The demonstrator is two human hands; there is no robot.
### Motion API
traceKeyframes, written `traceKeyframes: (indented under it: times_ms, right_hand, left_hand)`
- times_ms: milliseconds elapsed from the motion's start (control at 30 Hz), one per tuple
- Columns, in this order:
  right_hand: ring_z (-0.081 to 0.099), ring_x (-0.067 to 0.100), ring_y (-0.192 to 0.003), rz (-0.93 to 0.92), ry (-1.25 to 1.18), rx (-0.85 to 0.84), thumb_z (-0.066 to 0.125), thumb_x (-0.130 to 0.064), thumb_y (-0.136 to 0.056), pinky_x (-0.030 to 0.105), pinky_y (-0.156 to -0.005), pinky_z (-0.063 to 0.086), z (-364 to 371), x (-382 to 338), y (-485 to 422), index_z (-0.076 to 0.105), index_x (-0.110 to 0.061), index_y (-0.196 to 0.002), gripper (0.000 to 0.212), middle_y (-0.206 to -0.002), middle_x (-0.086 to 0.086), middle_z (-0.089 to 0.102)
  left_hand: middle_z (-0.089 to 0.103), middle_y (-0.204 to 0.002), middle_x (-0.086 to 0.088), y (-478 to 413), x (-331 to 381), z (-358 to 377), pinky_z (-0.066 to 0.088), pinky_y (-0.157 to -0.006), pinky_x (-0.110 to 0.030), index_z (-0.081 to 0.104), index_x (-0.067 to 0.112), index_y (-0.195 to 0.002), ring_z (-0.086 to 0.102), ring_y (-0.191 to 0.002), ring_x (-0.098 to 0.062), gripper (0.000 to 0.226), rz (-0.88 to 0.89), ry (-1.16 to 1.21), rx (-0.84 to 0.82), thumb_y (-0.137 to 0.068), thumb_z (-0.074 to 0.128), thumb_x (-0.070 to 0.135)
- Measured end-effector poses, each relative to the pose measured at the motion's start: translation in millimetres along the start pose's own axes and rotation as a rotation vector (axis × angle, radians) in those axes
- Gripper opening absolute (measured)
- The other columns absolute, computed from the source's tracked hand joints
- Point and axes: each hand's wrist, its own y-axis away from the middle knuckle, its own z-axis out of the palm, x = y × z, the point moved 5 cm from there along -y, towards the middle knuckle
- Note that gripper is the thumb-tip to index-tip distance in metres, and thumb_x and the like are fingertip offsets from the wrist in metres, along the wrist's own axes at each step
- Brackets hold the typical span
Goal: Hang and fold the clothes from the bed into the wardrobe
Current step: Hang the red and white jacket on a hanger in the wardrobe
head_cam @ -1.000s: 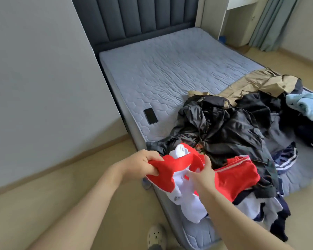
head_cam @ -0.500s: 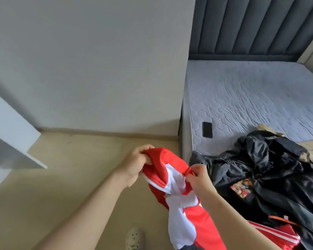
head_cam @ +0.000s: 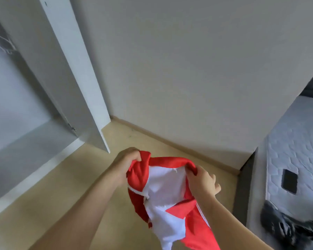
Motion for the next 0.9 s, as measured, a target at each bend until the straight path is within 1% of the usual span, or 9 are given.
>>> traceKeyframes:
  times_ms: [133, 200, 267, 367, 467, 567, 700, 800, 900]
  right_hand:
    - [0.049, 0.016, -0.062, -0.169, -0.344, -0.033, 0.050, -0.021, -0.091, 0.011, -0.046, 0.033, 52, -93, 4, 0.053, -0.014, -0.075, 0.018, -0.063, -0.007, 0.053]
    - [0.044, 0.009, -0.055, -0.216, -0.412, -0.041, 0.051, -0.015, -0.090, 0.008, -0.045, 0.035, 76, -130, 8, 0.048, -0.015, -0.068, 0.022, -0.060, -0.005, 0.052]
    - [0.047, 0.008, -0.056, -0.263, -0.468, -0.113, 0.051, -0.011, -0.088, 0.011, -0.045, 0.034, 104, -170, 16, 0.050, -0.019, -0.068, 0.021, -0.060, -0.005, 0.054]
    - [0.052, 0.006, -0.061, -0.330, -0.507, -0.246, 0.051, -0.010, -0.087, 0.021, -0.055, 0.040, 146, -230, 30, 0.054, -0.024, -0.070, 0.022, -0.066, -0.009, 0.059]
    - [0.053, 0.003, -0.062, -0.405, -0.544, -0.319, 0.051, -0.010, -0.086, 0.023, -0.059, 0.042, 171, -271, 40, 0.056, -0.025, -0.070, 0.023, -0.065, -0.011, 0.059]
    - [0.050, 0.004, -0.057, -0.474, -0.534, -0.431, 0.051, -0.010, -0.085, 0.022, -0.056, 0.039, 216, -319, 54, 0.057, -0.024, -0.070, 0.022, -0.057, -0.014, 0.057]
    - [0.047, 0.007, -0.054, -0.572, -0.508, -0.583, 0.052, -0.006, -0.083, 0.021, -0.055, 0.039, 278, -377, 73, 0.059, -0.025, -0.070, 0.024, -0.048, -0.017, 0.053]
    - [0.050, 0.000, -0.053, -0.626, -0.501, -0.659, 0.052, -0.005, -0.082, 0.011, -0.051, 0.038, 319, -415, 80, 0.058, -0.027, -0.068, 0.027, -0.051, -0.019, 0.056]
    - [0.050, -0.001, -0.054, -0.635, -0.504, -0.726, 0.052, -0.004, -0.083, 0.010, -0.050, 0.038, 367, -455, 75, 0.059, -0.026, -0.068, 0.027, -0.053, -0.018, 0.057]
  left_hand:
    - [0.066, -0.083, -0.011, -17, -1, -90, 0.043, -0.074, -0.031, 0.063, 0.007, -0.084, 0.061, -0.079, -0.024, 0.035, 0.018, -0.084, 0.044, -0.057, 0.076, 0.025]
    - [0.070, -0.085, -0.003, -23, -3, -132, 0.047, -0.071, -0.027, 0.065, 0.013, -0.089, 0.065, -0.079, -0.018, 0.049, 0.024, -0.158, 0.109, -0.050, 0.079, 0.038]
    - [0.070, -0.080, 0.005, -29, -3, -177, 0.047, -0.065, -0.024, 0.064, 0.022, -0.086, 0.065, -0.077, -0.012, 0.044, 0.036, -0.253, 0.224, -0.051, 0.080, 0.043]
    - [0.063, -0.075, 0.006, -33, -2, -242, 0.040, -0.059, -0.022, 0.058, 0.020, -0.080, 0.061, -0.073, -0.013, 0.023, 0.046, -0.522, 0.462, -0.070, 0.073, 0.034]
    - [0.062, -0.083, -0.005, -28, 2, -285, 0.043, -0.066, -0.026, 0.061, 0.017, -0.088, 0.060, -0.078, -0.023, 0.010, 0.056, -0.677, 0.649, -0.082, 0.059, 0.023]
    - [0.061, -0.082, -0.006, -19, 0, -344, 0.040, -0.063, -0.025, 0.063, 0.016, -0.088, 0.057, -0.071, -0.020, 0.012, 0.056, -0.593, 0.856, -0.089, 0.052, 0.021]
    - [0.061, -0.085, -0.003, -14, -13, -407, 0.035, -0.060, -0.022, 0.059, 0.016, -0.096, 0.052, -0.071, -0.014, 0.015, -0.006, -0.189, 1.060, -0.093, 0.044, 0.014]
    - [0.059, -0.091, -0.007, -22, -22, -441, 0.038, -0.072, -0.029, 0.054, 0.014, -0.103, 0.052, -0.081, -0.021, 0.016, -0.067, 0.089, 1.131, -0.094, 0.041, 0.016]
    - [0.057, -0.083, -0.006, -39, -15, -477, 0.037, -0.063, -0.027, 0.051, 0.016, -0.088, 0.049, -0.073, -0.018, 0.012, -0.077, 0.241, 1.173, -0.092, 0.041, 0.013]
